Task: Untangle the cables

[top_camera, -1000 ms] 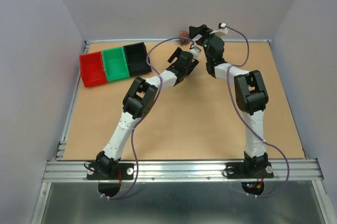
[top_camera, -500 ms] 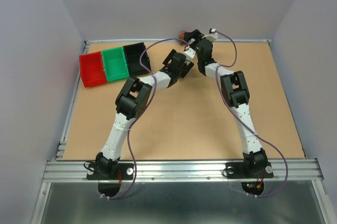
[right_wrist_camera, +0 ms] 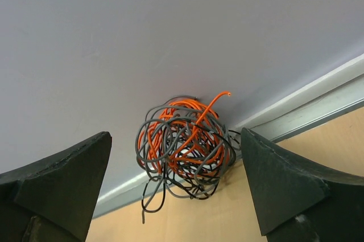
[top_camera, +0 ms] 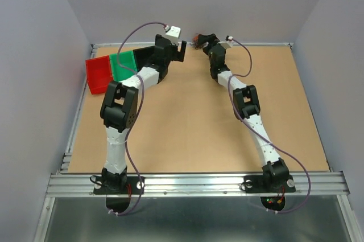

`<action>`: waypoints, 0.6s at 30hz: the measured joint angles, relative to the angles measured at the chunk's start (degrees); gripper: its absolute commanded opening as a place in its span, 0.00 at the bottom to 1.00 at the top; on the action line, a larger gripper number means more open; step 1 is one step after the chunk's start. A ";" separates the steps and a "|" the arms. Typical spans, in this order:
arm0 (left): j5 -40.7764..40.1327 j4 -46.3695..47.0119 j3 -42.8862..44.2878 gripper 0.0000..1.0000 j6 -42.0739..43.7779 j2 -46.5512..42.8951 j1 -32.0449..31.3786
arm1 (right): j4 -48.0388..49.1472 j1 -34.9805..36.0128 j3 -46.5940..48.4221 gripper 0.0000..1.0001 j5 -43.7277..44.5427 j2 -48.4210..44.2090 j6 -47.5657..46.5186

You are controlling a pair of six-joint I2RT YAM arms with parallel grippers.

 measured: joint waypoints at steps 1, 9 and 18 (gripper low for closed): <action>0.92 0.04 -0.02 0.99 -1.22 -0.17 1.29 | 0.11 0.00 0.35 1.00 0.33 0.22 0.68; 4.31 0.04 -0.17 0.99 -4.76 -0.24 6.27 | 1.18 -0.11 3.72 0.80 1.90 2.73 5.77; 8.24 -4.17 5.57 0.99 -4.92 1.68 5.03 | 0.22 -0.15 3.89 0.89 0.63 2.78 8.94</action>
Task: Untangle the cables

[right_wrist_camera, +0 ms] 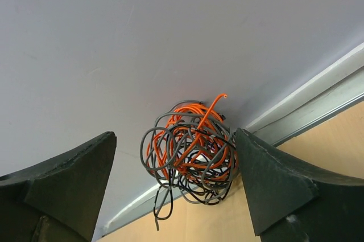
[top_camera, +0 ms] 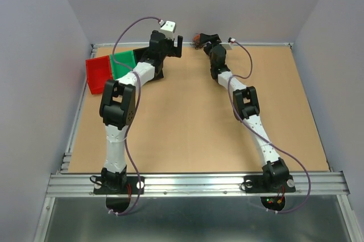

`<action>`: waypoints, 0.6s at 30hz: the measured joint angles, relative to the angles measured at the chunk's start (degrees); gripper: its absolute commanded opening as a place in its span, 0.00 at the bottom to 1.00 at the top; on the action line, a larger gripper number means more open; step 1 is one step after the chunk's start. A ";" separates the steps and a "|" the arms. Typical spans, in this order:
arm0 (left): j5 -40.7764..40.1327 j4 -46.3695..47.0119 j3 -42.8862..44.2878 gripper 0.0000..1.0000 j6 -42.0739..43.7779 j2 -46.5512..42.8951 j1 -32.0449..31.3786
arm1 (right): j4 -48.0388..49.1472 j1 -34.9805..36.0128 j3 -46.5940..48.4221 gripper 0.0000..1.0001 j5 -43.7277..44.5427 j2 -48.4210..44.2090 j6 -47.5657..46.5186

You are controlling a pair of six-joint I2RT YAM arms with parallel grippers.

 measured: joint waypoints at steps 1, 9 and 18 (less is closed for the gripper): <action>0.26 -0.31 0.26 0.99 0.00 0.20 0.00 | -0.37 0.02 -0.02 0.87 -0.02 -0.09 0.20; 0.94 -2.45 0.35 0.99 0.02 1.03 0.39 | -2.03 0.28 0.00 0.84 -0.39 -0.11 3.80; 1.60 -4.50 2.08 0.99 0.02 1.53 1.22 | -8.76 1.42 -0.17 1.00 0.33 -2.40 6.12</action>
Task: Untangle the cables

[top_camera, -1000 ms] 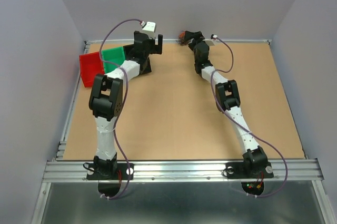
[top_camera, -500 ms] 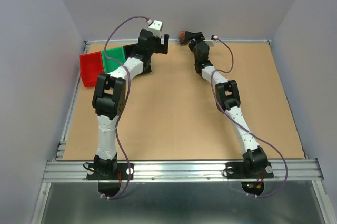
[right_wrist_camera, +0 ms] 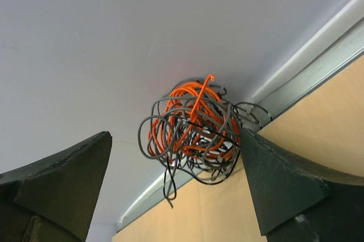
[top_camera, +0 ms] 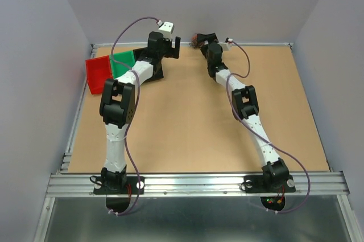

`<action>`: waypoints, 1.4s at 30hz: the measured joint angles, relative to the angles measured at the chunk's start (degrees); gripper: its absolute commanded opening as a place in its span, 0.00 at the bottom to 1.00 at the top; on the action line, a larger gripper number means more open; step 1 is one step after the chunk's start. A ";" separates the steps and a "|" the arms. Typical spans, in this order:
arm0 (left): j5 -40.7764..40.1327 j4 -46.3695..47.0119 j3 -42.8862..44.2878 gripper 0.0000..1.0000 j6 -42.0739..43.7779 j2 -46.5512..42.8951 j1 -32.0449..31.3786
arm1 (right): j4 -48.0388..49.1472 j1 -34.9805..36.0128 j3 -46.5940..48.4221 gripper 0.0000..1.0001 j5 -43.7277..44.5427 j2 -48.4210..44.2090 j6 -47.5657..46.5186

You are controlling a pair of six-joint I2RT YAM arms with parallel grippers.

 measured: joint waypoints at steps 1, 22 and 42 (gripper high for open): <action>0.17 -0.17 0.28 0.99 0.00 0.11 0.13 | -0.57 0.15 0.00 1.00 0.17 -0.20 0.04; 1.33 -1.49 0.39 0.99 0.00 0.15 1.81 | 3.98 1.22 -0.85 0.01 0.31 2.73 9.64; 12.46 -11.13 26.91 0.99 3.02 14.19 2.19 | 48.54 -3.02 -70.86 0.89 -10.86 -37.29 4.98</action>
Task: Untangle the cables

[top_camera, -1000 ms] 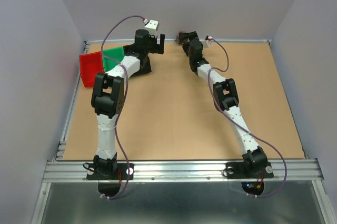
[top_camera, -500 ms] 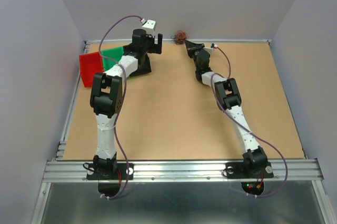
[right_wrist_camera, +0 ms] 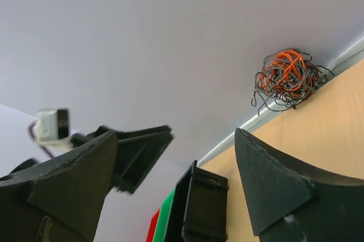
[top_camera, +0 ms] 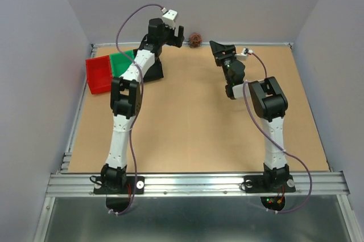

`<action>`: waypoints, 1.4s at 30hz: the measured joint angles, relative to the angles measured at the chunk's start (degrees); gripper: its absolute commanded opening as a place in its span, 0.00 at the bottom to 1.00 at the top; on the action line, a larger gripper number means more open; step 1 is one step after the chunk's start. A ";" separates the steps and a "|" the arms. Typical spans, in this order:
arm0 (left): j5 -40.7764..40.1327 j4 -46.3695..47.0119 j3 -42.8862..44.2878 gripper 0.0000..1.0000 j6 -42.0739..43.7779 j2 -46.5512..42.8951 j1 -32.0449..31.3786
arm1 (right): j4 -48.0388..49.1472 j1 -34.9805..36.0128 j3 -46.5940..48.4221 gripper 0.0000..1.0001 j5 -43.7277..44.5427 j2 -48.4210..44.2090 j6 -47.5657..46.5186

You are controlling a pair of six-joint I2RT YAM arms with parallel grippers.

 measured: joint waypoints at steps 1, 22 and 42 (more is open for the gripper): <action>0.46 -1.18 4.55 0.99 0.22 2.69 -0.11 | 0.35 0.11 -2.93 0.89 0.66 -2.47 -0.94; -10.56 -0.39 18.08 0.99 2.16 20.11 -9.05 | 2.45 0.09 -24.41 0.96 7.78 -22.03 -11.98; -16.20 23.08 17.70 0.89 47.15 26.73 -11.61 | 2.51 0.09 -28.65 0.97 7.10 -29.05 -14.10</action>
